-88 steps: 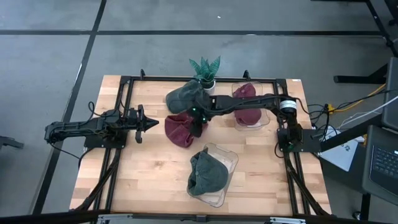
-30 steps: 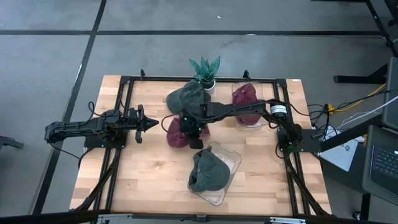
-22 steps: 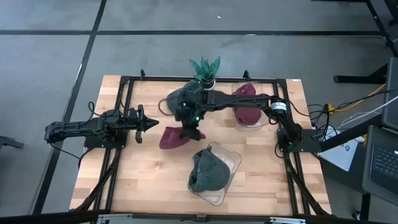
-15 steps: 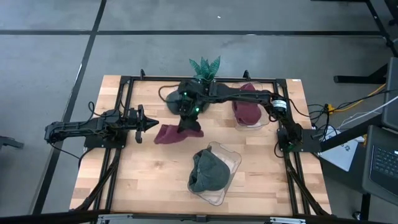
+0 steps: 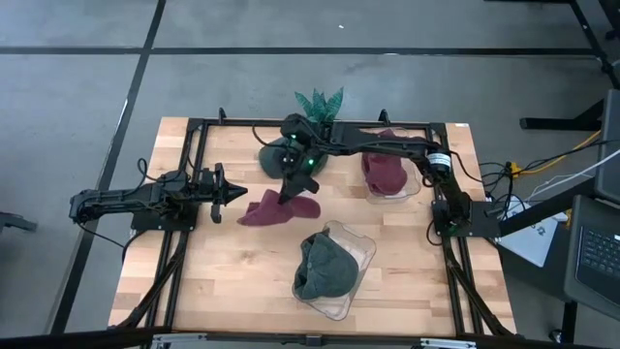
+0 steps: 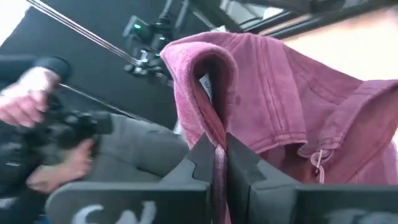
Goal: Pick & Place hat
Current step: Put the red cap into the top transparent bin
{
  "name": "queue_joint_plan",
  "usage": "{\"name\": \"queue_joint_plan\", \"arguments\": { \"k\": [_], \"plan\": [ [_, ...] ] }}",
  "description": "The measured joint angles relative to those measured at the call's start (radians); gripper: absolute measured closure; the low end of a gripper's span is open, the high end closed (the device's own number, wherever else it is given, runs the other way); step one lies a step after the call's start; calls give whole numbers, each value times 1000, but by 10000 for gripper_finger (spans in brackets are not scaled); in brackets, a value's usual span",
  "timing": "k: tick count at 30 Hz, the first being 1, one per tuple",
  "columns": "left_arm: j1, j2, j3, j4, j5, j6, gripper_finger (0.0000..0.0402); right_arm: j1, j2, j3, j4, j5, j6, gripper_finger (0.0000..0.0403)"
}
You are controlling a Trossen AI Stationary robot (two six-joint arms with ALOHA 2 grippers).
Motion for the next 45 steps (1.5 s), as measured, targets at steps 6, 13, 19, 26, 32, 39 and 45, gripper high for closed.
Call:
{"name": "queue_joint_plan", "arguments": {
  "k": [6, 13, 19, 26, 32, 39, 45],
  "plan": [
    [0, 0, 0, 0, 0, 0, 393, -4, 4, -71, 175, -74, 165, 387],
    [0, 0, 0, 0, 0, 0, 395, -24, -27, -60, 132, -119, 149, 387],
    [0, 0, 0, 0, 0, 0, 393, -57, -119, -58, -116, -69, -39, 387],
    [0, 0, 0, 0, 0, 0, 393, -105, -215, -58, -298, -94, -190, 387],
    [0, 0, 0, 0, 0, 0, 391, -148, -293, -58, -452, -114, -335, 387],
    [0, 0, 0, 0, 0, 0, 393, -201, -380, -58, -724, -74, -521, 387],
    [0, 0, 0, 0, 0, 0, 393, -254, -452, -58, -913, -27, -624, 387]
  ]
}}
